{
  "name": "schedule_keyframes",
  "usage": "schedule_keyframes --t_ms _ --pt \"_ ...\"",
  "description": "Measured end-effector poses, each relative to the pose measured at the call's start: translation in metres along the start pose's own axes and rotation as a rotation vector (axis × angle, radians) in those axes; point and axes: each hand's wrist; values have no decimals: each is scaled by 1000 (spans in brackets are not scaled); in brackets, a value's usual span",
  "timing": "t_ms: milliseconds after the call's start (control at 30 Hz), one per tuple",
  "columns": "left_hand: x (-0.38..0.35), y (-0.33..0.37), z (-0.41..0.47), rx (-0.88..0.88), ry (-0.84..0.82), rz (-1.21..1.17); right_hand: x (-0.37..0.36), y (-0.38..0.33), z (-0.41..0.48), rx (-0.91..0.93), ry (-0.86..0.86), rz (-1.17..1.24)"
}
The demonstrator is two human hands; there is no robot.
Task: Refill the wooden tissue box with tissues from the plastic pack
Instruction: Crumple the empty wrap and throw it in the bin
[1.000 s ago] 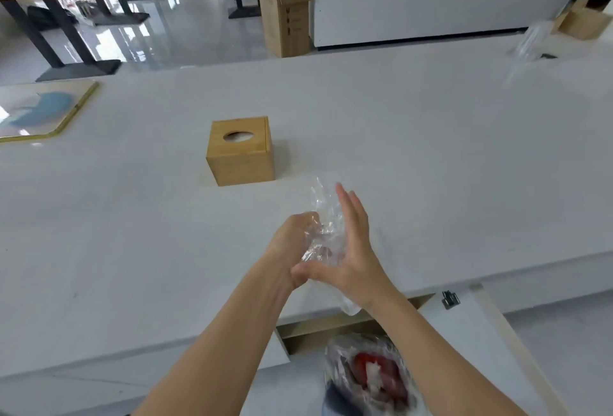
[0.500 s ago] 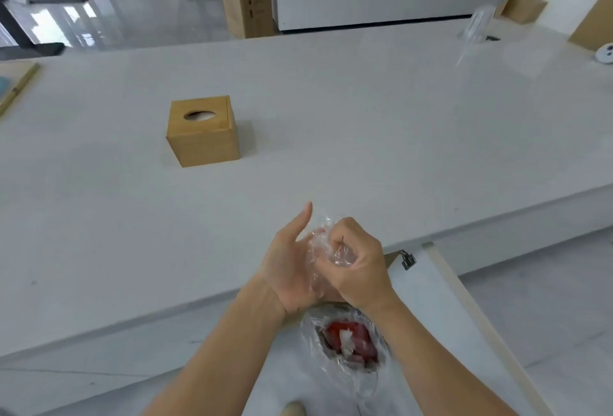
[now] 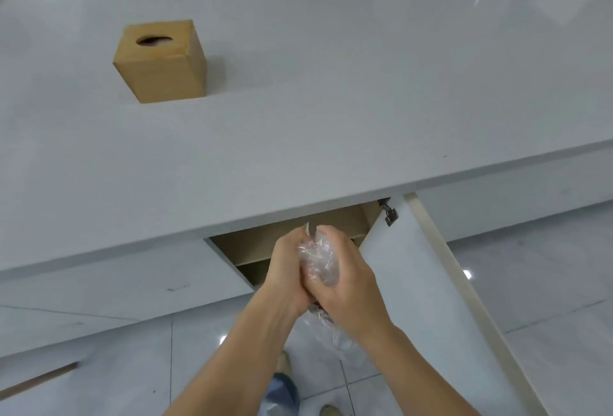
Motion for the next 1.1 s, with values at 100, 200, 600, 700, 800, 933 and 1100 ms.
schedule_keyframes --t_ms 100,200,600,700,800,933,1100 --pt "4 -23 5 5 -23 57 -9 35 -12 -92 24 128" --pt "14 -48 24 -33 55 264 -17 78 -16 -171 54 169" --pt "204 -161 198 -243 106 1403 -133 307 19 -387 171 13" --pt "262 -182 244 -260 -17 1674 -173 375 30 -399 154 -210" --pt "305 -198 285 -203 -71 2048 -202 432 47 -402 110 -486" --pt "350 -220 339 -175 -79 2271 -224 482 71 -405 51 -550" --pt "390 -243 377 -23 -178 2347 -251 542 82 -452 -181 -716"
Point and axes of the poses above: each hand's wrist, its own z-axis towards the middle knuckle, its own x-axis out of the back of the hand, y = z × x, and after that the axes turned 14 degrees about -y, right-handed
